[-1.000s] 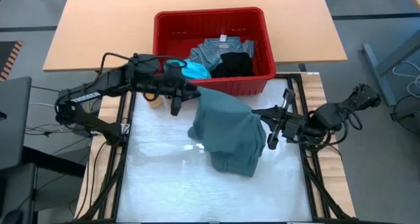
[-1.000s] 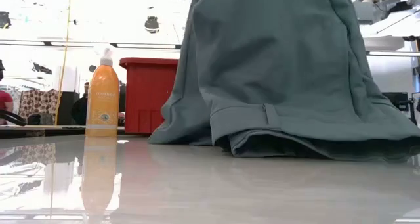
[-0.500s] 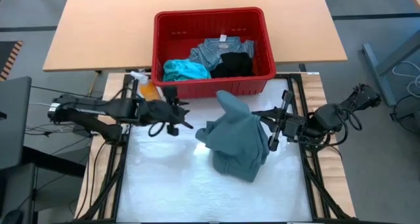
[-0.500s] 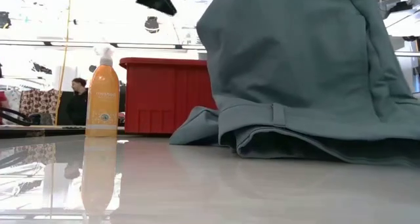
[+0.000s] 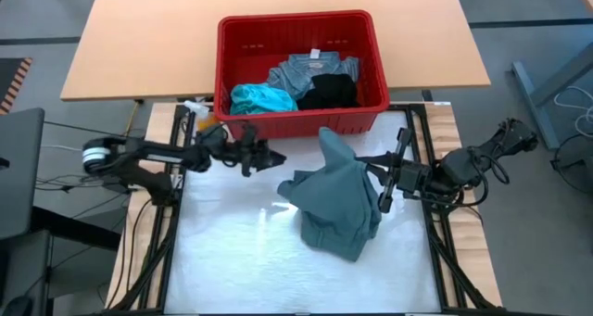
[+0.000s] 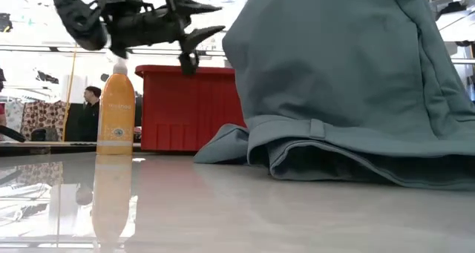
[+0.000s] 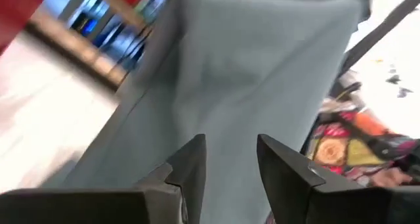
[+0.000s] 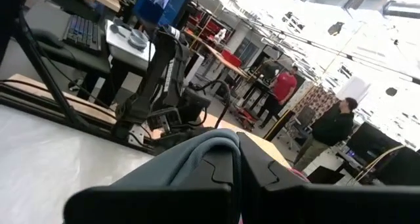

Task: Fold Laundry from Bin
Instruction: Fold the gray pants

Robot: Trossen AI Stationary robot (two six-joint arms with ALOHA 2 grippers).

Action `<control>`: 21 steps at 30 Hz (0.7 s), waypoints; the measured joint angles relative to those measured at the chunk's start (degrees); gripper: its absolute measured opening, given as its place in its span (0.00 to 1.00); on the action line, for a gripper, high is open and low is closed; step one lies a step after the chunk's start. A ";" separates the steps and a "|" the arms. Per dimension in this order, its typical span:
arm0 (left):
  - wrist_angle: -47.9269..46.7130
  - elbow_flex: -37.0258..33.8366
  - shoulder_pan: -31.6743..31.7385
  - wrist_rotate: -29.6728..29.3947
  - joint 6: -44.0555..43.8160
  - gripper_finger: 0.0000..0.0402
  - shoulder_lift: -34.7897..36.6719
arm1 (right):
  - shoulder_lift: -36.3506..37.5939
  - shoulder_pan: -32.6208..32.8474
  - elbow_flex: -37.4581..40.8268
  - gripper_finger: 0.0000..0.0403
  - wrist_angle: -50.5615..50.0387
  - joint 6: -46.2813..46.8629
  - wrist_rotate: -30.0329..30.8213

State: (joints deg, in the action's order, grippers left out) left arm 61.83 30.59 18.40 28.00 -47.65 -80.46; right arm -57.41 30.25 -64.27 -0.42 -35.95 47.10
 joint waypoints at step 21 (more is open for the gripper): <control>-8.58 27.66 -3.30 2.51 13.08 0.68 -23.44 | -0.02 -0.63 -0.03 0.06 -3.22 4.01 1.83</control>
State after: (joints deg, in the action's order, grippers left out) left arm 53.25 58.25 15.10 30.51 -34.57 -103.91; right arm -57.43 29.61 -64.30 -3.64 -31.94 48.93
